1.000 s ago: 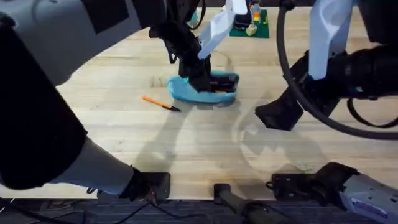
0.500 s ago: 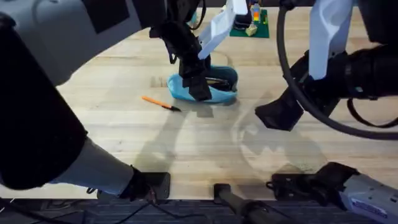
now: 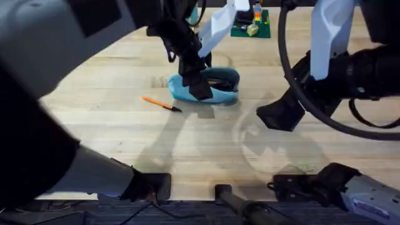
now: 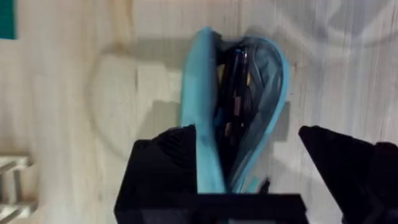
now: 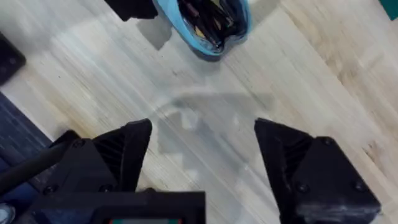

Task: Unzip the bag, pick up the pens from the table one at a time and place them inside, then zip the bag closed.

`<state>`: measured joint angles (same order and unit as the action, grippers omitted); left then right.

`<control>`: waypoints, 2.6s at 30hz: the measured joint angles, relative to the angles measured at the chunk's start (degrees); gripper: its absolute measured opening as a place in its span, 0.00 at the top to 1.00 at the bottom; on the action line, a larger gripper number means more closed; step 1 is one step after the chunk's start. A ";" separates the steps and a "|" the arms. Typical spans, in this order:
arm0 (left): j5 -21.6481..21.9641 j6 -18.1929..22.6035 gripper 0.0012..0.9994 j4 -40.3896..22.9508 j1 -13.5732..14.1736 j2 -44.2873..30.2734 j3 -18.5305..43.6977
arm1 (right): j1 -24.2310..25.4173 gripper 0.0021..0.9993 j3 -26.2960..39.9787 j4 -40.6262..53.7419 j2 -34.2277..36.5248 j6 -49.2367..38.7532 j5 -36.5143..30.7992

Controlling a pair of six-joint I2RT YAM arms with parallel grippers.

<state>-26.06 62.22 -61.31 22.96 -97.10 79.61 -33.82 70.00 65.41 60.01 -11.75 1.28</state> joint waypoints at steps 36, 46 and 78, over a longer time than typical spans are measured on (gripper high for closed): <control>13.64 -2.79 0.00 -28.27 -4.93 17.29 0.02 | 0.00 0.00 0.00 0.00 0.00 -0.02 0.00; 16.57 5.40 0.00 -28.55 -11.73 17.29 0.02 | 0.00 0.00 0.00 0.00 0.00 -0.01 0.00; 25.43 29.73 0.00 -23.93 -17.29 8.97 0.02 | 0.00 0.00 0.00 0.00 0.00 -0.01 0.00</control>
<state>-0.63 91.95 -85.24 5.67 -88.13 79.64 -33.82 70.00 65.41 60.01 -11.76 1.28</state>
